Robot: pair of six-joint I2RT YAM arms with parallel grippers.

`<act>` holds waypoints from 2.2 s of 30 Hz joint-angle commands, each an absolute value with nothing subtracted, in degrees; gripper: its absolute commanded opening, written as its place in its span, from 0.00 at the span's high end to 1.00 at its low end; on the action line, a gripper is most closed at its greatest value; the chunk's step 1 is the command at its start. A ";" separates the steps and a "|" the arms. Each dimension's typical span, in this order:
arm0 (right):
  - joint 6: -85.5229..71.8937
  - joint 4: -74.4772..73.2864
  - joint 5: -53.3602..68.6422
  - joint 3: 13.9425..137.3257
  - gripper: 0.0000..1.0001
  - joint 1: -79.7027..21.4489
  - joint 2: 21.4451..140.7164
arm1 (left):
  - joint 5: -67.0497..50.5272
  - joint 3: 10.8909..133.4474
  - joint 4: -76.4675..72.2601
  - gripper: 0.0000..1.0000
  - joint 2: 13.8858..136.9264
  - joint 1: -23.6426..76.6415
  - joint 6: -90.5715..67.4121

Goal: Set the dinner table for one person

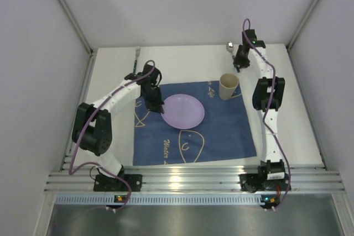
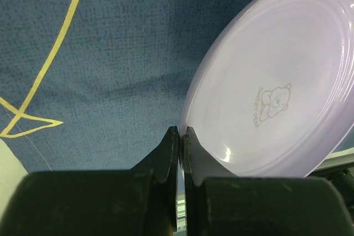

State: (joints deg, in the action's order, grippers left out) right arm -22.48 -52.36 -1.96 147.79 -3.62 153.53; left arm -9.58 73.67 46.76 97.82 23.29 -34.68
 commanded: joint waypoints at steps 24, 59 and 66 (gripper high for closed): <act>-17.93 -56.16 -11.77 138.88 1.00 -1.85 129.41 | -12.13 65.40 36.48 0.90 102.39 22.59 -28.21; -25.75 -59.52 -14.24 74.04 0.20 -10.03 72.32 | -5.80 94.58 39.11 0.14 109.08 10.20 -28.74; -24.70 -44.40 -7.90 68.72 0.37 2.98 88.03 | -6.68 85.89 38.67 0.16 103.02 10.28 -27.77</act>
